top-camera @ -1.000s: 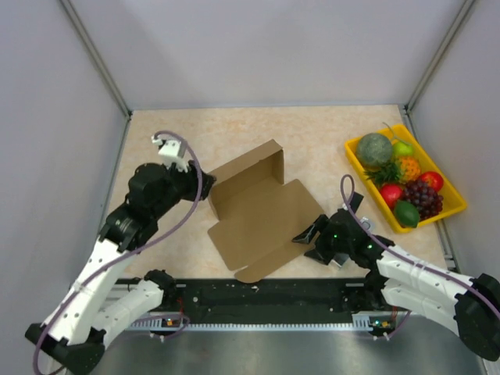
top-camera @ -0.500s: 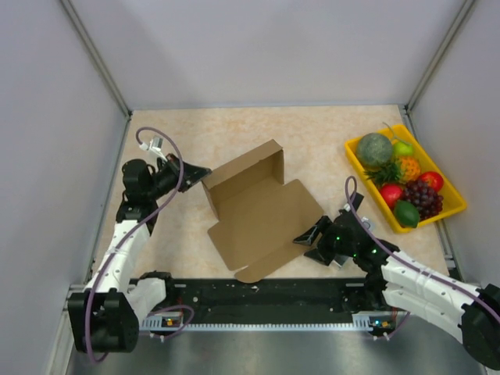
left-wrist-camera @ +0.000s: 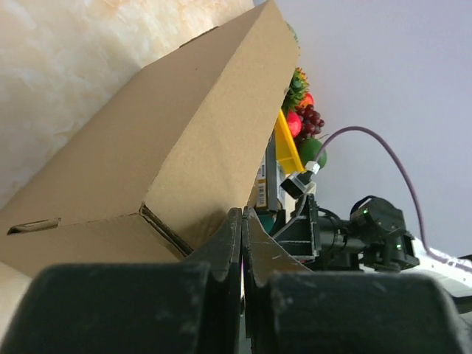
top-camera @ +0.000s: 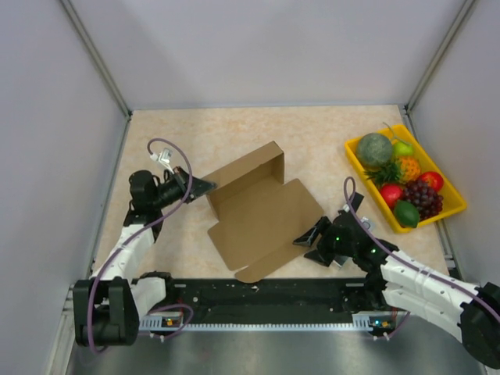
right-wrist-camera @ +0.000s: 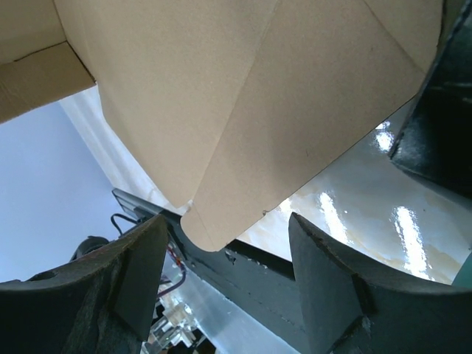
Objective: Fold the paper box
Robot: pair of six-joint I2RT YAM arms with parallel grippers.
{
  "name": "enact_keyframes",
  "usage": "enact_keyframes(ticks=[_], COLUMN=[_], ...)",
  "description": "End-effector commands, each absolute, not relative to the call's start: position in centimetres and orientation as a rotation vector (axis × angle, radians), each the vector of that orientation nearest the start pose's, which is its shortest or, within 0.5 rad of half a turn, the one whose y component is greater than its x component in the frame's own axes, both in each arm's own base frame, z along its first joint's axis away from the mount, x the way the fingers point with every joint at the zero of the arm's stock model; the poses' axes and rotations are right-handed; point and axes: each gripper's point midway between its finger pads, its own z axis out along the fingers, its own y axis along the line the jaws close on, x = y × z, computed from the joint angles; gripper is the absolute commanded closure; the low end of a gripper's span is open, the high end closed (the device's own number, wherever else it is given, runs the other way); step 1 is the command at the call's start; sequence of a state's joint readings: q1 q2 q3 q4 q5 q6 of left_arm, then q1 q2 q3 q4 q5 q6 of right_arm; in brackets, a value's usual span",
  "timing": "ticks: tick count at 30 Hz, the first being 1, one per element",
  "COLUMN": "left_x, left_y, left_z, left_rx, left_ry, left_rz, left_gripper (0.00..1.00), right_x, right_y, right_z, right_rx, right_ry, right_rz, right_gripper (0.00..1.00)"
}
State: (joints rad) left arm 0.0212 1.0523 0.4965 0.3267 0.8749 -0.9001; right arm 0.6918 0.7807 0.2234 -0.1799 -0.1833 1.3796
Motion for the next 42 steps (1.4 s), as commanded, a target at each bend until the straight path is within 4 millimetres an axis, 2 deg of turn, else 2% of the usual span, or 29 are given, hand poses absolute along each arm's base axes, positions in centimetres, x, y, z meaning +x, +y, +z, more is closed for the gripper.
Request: enact_keyframes(ticks=[1,3,5,6,7,8,12,13,15,17,18,23,24,25,27,31,40,41,42], left_x=[28.1,28.1,28.5,28.9,28.8,28.7,28.2,27.9,27.1,26.4,26.0,24.5,24.2,24.1,23.9,23.7,23.3,23.2,23.1], left_y=[-13.5,-13.6,-13.4,-13.4,-13.5,-13.7,-14.5,-14.6,-14.9,-14.9,-14.7,-14.2,-14.2,-14.1,-14.1,-14.2,-14.5,-14.5,-14.5], left_z=[16.3,17.2,19.2,21.0,21.6,22.6,27.9,28.9,31.1,31.9,32.9,33.3,33.2,33.2,33.2,33.2,33.9,33.9,34.1], left_rx=[-0.224,-0.197,-0.158,-0.112,-0.103,-0.076,0.027,0.054,0.114,0.13,0.152,0.159,0.166,0.165,0.175,0.182,0.195,0.196,0.196], left_ry=[2.042,2.022,1.996,1.962,1.968,1.952,1.844,1.82,1.769,1.761,1.727,1.713,1.72,1.723,1.719,1.717,1.705,1.705,1.701], left_rz=[-1.24,-1.24,-1.216,-1.196,-1.207,-1.217,-1.283,-1.292,-1.294,-1.28,-1.243,-1.162,-1.155,-1.148,-1.139,-1.143,-1.169,-1.168,-1.166], left_gripper=[1.0,1.0,1.0,1.0,1.0,0.97,0.73,0.64,0.59,0.56,0.55,0.53,0.54,0.54,0.54,0.54,0.55,0.55,0.55], right_x=[13.8,13.8,13.8,14.0,13.7,13.8,13.7,13.7,13.7,13.9,13.9,14.4,13.6,13.9,13.3,12.6,14.8,15.8,15.8], right_y=[21.3,21.4,21.3,21.7,21.5,21.7,21.6,21.5,21.5,21.4,21.3,21.8,21.2,21.3,20.7,20.3,20.8,21.5,21.3], right_z=[5.2,5.2,4.9,5.3,4.7,4.8,4.3,4.2,4.1,3.9,3.6,3.9,2.9,3.3,2.7,2.0,1.1,2.1,1.3], right_rx=[0.757,0.756,0.797,0.808,0.841,0.89,0.939,0.944,0.952,0.959,0.972,0.973,0.989,0.981,0.966,0.97,1.028,1.028,1.05], right_ry=[2.546,2.549,2.546,2.521,2.515,2.494,2.484,2.486,2.484,2.477,2.483,2.492,2.554,2.557,2.601,2.63,2.526,2.462,2.47], right_rz=[1.129,1.133,1.136,1.175,1.186,1.228,1.238,1.232,1.232,1.225,1.211,1.193,1.107,1.089,1.007,0.982,1.0,1.072,1.049], right_gripper=[0.34,0.34,0.32,0.32,0.32,0.32,0.33,0.33,0.34,0.35,0.35,0.43,0.43,0.43,0.43,0.42,0.45,0.5,0.53])
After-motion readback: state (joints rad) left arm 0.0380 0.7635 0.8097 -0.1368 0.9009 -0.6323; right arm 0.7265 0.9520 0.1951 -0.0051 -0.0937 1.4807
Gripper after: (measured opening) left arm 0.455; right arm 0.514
